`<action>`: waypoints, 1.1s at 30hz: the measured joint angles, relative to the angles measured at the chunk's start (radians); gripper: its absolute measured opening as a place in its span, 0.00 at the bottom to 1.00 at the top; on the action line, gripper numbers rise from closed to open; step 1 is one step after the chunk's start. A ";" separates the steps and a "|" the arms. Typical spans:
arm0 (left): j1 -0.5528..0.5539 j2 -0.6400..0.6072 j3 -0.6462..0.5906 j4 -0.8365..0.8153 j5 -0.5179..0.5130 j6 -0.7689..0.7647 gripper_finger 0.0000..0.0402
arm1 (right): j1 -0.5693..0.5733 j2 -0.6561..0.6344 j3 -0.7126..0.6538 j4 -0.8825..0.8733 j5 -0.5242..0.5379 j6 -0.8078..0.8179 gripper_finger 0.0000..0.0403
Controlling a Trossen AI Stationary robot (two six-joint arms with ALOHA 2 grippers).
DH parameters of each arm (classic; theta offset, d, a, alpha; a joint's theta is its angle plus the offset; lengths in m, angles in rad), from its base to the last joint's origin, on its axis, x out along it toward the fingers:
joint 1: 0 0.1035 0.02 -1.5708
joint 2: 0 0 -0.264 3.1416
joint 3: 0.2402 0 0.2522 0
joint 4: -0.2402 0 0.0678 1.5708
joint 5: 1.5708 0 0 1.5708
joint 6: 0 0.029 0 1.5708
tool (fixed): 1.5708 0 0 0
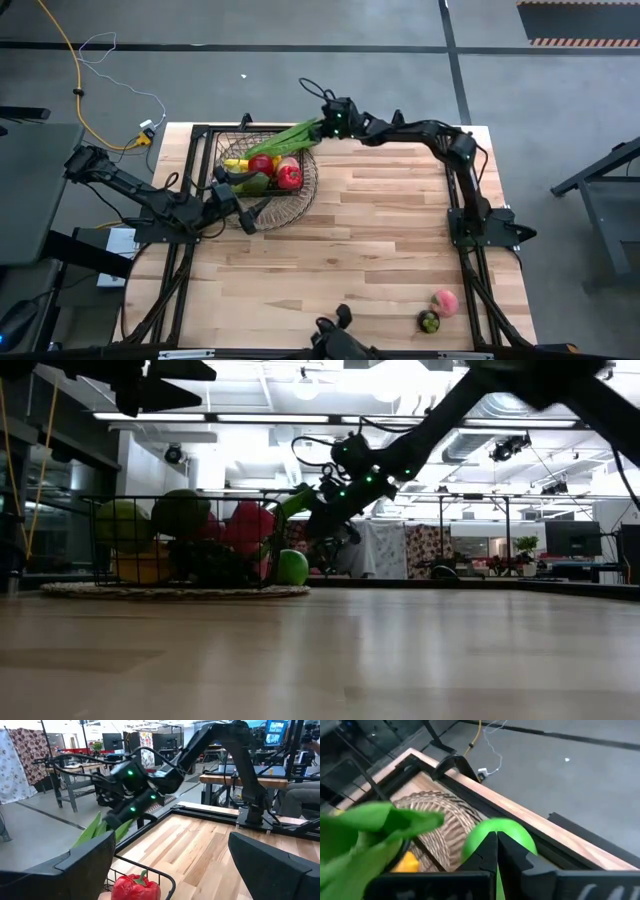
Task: Build produce basket
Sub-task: Put the green apple into the wire basket
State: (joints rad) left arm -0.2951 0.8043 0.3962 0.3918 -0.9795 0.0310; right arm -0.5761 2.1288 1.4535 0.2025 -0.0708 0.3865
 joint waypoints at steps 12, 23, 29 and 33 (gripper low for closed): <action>0.000 0.000 0.000 -0.006 0.000 -0.026 0.94 | -0.002 0.147 0.253 -0.211 -0.057 0.088 0.00; 0.000 0.000 0.000 -0.018 0.000 -0.028 0.94 | -0.008 0.172 0.354 -0.404 -0.073 0.037 0.00; 0.000 0.000 0.000 -0.029 0.000 -0.028 0.94 | -0.009 0.159 0.358 -0.502 -0.078 -0.045 0.00; 0.000 0.000 0.000 -0.029 0.000 -0.028 0.94 | -0.009 0.142 0.358 -0.572 -0.079 -0.092 0.00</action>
State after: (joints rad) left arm -0.2951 0.8047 0.3962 0.3626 -0.9798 0.0033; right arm -0.5853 2.2713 1.8114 -0.3692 -0.1499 0.2940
